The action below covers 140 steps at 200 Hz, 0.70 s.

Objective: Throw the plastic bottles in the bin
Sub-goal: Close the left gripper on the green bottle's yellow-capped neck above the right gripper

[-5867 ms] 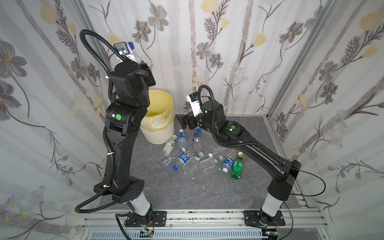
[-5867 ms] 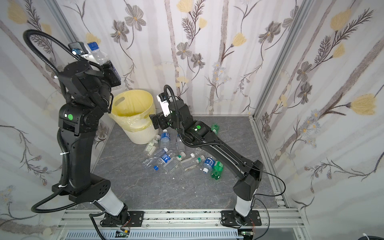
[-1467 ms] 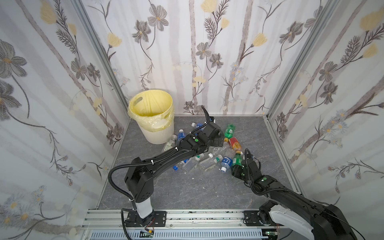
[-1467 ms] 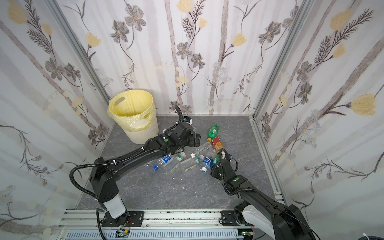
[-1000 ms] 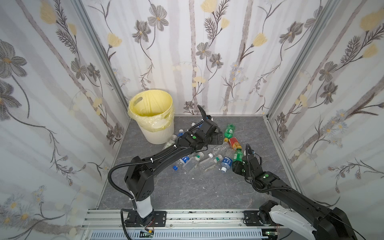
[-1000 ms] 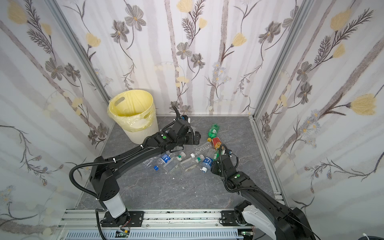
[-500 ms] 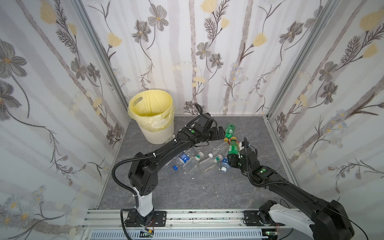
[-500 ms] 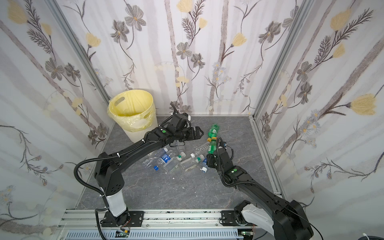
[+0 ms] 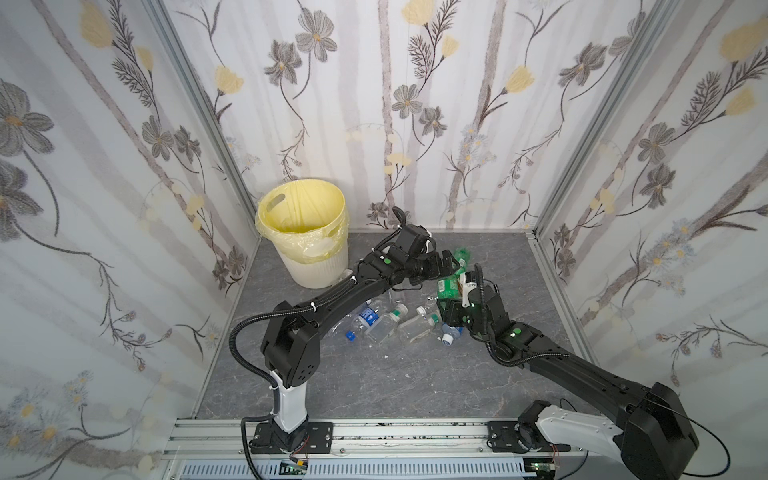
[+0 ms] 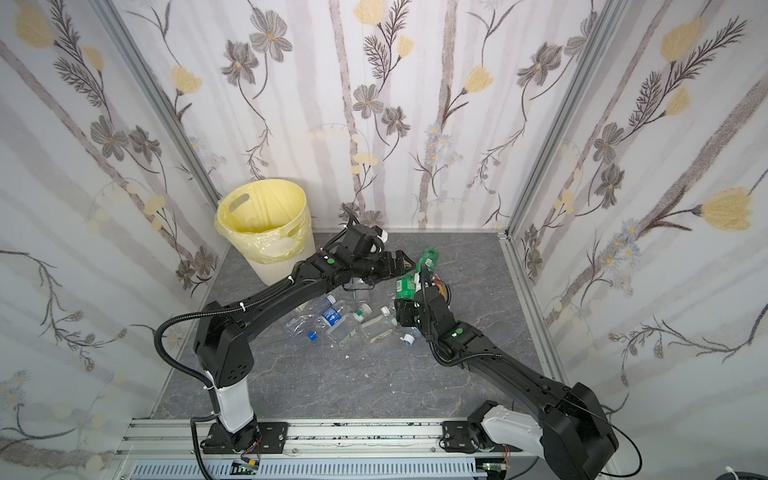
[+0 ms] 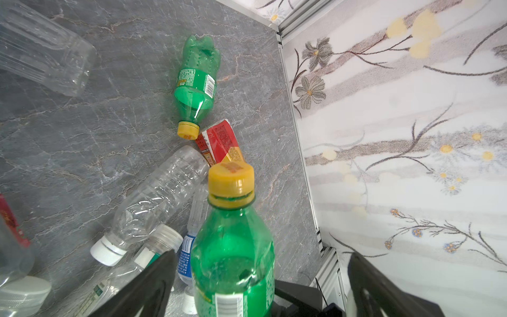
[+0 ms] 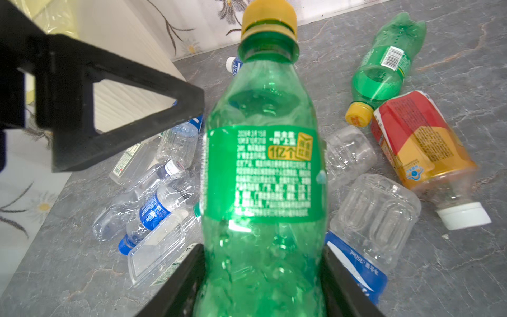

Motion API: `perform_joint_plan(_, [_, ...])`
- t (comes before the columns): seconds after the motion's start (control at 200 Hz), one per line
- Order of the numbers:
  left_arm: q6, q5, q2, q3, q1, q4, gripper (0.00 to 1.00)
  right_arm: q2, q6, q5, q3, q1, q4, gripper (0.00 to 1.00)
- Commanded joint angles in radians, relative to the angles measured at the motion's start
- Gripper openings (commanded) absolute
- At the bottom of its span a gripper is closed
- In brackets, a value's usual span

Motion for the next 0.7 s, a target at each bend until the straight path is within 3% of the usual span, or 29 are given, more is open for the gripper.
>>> perform_joint_plan(0.0, [-0.035, 0.010, 0.001, 0.002, 0.014, 0.047, 1.00, 0.004, -0.006, 0.004, 0.014, 0.010, 0.081, 0.50])
perform_joint_plan(0.265, [-0.060, 0.011, -0.002, -0.011, 0.043, 0.080, 0.91, -0.013, -0.003, 0.012, 0.012, 0.021, 0.090, 0.50])
perform_joint_plan(0.694, [-0.065, 0.005, 0.010, -0.036, 0.042, 0.126, 0.69, -0.007, 0.012, 0.007, 0.001, 0.037, 0.130, 0.50])
